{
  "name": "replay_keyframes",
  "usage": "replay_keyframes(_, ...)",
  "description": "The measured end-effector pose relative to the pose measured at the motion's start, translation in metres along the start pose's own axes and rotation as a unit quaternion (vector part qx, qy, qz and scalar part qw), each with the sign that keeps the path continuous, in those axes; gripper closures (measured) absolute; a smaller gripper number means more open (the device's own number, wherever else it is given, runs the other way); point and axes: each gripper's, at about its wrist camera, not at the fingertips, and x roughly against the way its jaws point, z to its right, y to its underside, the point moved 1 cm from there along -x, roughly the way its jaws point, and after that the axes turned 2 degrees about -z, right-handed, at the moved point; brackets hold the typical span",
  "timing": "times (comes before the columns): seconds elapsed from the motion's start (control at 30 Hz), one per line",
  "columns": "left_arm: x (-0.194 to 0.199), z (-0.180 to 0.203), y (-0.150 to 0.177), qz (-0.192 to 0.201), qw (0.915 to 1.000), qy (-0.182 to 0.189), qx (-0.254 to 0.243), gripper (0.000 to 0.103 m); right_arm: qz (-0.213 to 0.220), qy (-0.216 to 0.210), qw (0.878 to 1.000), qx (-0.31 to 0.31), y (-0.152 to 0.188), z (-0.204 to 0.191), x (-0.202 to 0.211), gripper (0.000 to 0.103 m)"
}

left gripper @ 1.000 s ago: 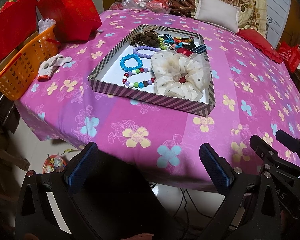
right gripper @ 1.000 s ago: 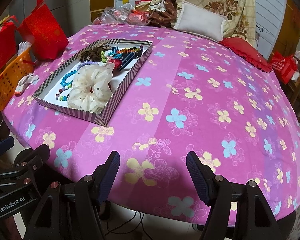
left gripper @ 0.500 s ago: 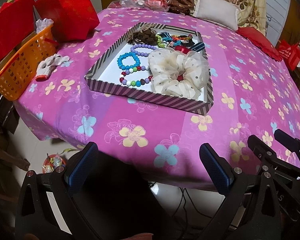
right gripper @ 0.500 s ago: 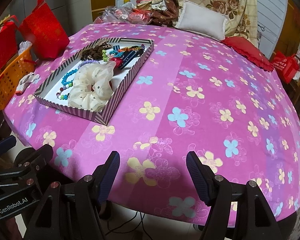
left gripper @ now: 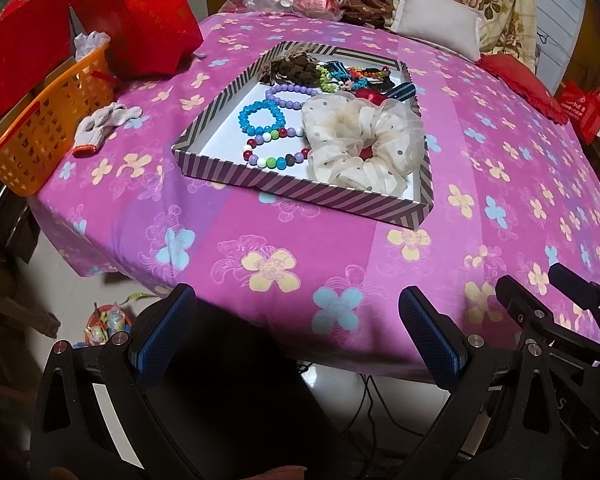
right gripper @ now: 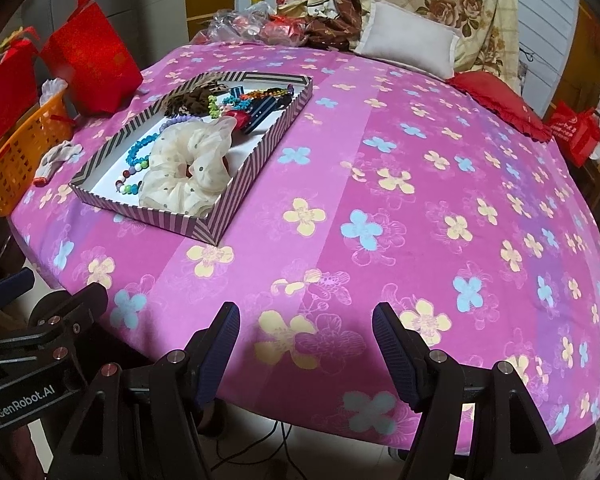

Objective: Organize jewelry

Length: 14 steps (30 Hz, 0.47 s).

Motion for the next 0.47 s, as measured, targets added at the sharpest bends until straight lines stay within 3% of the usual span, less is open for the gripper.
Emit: replay_keyframes(0.47,0.017,0.01,-0.007,0.022,0.9996,-0.018,-0.007,0.001,0.0,-0.026,1.0,-0.017,0.003,0.016,0.001,0.036)
